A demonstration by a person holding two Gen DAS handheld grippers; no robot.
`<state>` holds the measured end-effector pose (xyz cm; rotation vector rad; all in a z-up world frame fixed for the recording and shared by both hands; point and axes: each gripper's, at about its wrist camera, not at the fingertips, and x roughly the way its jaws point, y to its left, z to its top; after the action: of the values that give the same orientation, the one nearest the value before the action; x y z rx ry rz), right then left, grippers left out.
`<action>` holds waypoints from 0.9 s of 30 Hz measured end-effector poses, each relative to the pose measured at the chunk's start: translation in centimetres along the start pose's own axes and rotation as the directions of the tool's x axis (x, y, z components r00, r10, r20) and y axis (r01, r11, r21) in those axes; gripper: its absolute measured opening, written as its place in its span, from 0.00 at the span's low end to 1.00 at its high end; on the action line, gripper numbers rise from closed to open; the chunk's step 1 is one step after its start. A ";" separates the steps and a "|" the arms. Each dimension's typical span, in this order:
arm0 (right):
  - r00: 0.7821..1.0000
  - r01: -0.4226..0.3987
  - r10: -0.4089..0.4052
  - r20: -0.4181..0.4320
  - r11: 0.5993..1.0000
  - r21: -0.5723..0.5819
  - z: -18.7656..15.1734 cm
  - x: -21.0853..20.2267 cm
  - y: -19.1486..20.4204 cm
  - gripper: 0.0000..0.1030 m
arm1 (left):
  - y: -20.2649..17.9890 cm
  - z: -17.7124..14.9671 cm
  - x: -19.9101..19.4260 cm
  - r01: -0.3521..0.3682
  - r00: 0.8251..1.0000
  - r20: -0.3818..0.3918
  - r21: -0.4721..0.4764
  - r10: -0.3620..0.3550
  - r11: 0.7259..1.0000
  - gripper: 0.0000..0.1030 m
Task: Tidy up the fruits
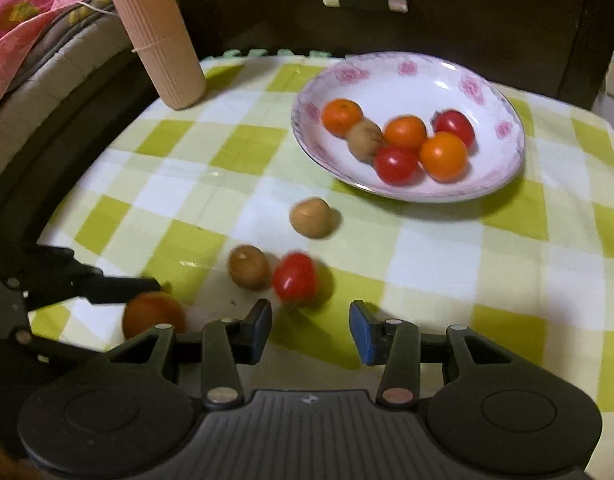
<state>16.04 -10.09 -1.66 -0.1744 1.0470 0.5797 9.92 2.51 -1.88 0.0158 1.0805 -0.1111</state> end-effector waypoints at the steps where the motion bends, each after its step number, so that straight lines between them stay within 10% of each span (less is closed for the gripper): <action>1: 1.000 0.005 -0.005 0.004 1.000 0.014 0.0 -0.3 -0.4 0.39 | 0.0 0.0 0.0 0.000 1.000 0.000 0.001 0.000 1.000 0.58; 27: 0.998 0.043 -0.039 0.055 0.996 -0.072 -0.1 0.4 1.3 0.23 | -0.2 -0.5 -0.3 -0.023 1.000 0.009 0.034 0.023 0.999 0.50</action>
<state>15.39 -8.87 -1.86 -0.2431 0.9687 0.5829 9.31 2.32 -1.87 0.0579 1.0698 -0.1088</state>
